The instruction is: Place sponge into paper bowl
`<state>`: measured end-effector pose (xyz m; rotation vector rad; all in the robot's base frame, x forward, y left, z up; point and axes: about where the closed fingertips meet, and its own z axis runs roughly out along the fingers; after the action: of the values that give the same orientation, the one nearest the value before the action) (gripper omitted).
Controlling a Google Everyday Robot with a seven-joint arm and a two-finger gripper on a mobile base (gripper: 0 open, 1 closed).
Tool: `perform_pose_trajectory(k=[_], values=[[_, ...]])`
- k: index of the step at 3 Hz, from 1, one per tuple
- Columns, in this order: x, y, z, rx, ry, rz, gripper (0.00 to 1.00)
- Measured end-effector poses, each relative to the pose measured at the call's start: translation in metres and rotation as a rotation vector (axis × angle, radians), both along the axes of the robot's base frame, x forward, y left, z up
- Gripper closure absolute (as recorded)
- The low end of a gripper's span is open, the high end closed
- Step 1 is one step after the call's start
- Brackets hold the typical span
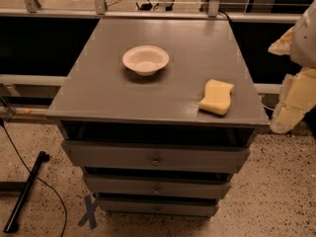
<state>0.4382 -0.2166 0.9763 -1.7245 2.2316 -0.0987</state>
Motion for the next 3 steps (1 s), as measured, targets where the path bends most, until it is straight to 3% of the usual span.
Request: perform_pose_trajectory(k=[1,2,3], values=[[0.000,0.000,0.000,0.000,0.000,0.000,0.00],[0.019,0.001,0.001,0.016,-0.017,0.001,0.00],[0.060,0.015,-0.008,0.060,-0.038,0.027,0.00]])
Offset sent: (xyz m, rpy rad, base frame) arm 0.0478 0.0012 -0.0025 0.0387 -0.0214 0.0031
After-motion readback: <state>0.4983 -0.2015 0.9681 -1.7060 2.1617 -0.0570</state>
